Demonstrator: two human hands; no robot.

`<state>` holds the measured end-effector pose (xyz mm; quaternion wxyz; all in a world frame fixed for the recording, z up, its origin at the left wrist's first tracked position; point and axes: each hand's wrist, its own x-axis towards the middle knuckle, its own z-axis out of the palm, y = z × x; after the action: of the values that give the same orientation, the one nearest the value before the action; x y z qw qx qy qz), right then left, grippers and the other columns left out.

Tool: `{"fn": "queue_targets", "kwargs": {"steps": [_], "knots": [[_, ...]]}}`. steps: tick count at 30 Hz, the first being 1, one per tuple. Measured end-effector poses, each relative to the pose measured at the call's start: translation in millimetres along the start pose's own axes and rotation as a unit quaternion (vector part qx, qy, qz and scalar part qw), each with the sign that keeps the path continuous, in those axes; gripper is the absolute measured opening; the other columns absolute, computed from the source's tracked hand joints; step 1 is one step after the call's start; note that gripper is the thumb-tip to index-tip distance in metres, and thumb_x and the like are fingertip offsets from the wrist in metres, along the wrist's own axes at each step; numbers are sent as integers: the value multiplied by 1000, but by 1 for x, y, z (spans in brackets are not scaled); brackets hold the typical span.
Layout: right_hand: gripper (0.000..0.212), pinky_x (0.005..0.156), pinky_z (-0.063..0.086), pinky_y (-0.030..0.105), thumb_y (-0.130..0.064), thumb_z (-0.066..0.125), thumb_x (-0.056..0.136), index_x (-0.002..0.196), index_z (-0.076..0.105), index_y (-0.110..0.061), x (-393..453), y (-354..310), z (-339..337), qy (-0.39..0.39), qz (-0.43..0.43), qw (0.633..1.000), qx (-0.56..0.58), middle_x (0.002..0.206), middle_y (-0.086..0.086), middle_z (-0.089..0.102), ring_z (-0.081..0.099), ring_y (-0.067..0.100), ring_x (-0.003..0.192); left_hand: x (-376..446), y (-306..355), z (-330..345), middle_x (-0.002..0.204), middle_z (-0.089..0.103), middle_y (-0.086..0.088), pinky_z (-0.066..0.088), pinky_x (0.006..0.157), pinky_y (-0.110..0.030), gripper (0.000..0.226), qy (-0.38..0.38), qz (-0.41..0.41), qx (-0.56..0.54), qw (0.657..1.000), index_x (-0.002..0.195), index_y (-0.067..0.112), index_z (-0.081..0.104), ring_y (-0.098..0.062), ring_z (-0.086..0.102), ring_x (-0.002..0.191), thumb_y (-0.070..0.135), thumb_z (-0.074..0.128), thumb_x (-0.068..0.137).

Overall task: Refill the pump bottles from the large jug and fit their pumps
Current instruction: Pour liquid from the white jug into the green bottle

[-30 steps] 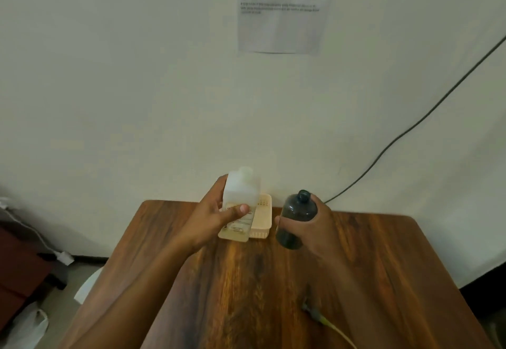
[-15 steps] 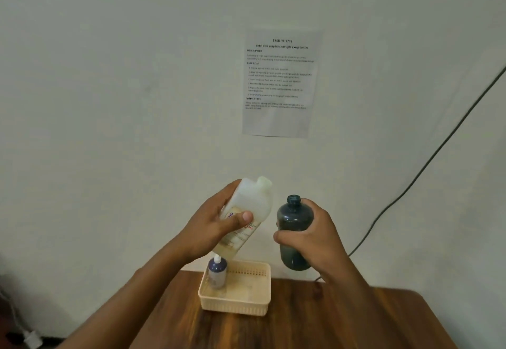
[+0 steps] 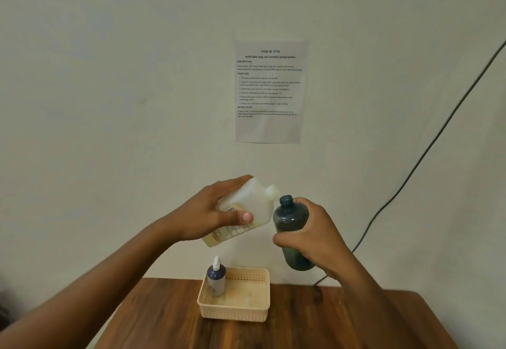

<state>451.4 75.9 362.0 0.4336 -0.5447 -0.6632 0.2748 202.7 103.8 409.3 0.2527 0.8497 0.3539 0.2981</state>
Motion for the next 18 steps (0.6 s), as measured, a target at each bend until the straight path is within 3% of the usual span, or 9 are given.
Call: {"fn": "queue_targets", "kwargs": {"steps": [5, 11, 18], "knots": [[59, 63, 50, 13, -42, 83, 50, 103, 58, -41, -3, 1, -4, -5, -5, 1000, 4, 94, -22, 63, 64, 8, 88, 5, 4, 0, 127, 63, 7, 60, 86, -29, 86, -2, -7, 16, 1000, 153, 31, 41, -16, 65, 108, 65, 63, 77], [56, 62, 49, 12, -42, 83, 50, 100, 58, -42, -6, 1, -6, 0, -2, 1000, 15, 90, -25, 62, 63, 5, 86, 12, 9, -4, 122, 64, 10, 59, 83, -22, 72, -19, 11, 37, 999, 151, 33, 44, -10, 64, 105, 47, 69, 85], [55, 62, 47, 12, -38, 84, 53, 102, 58, -42, -5, 1, -8, 6, -1, 1000, 24, 96, -23, 62, 62, 7, 88, 20, 14, -15, 121, 62, 15, 60, 83, -23, 80, -41, 19, 66, 997, 154, 33, 40, -8, 63, 105, 54, 69, 83]]}}
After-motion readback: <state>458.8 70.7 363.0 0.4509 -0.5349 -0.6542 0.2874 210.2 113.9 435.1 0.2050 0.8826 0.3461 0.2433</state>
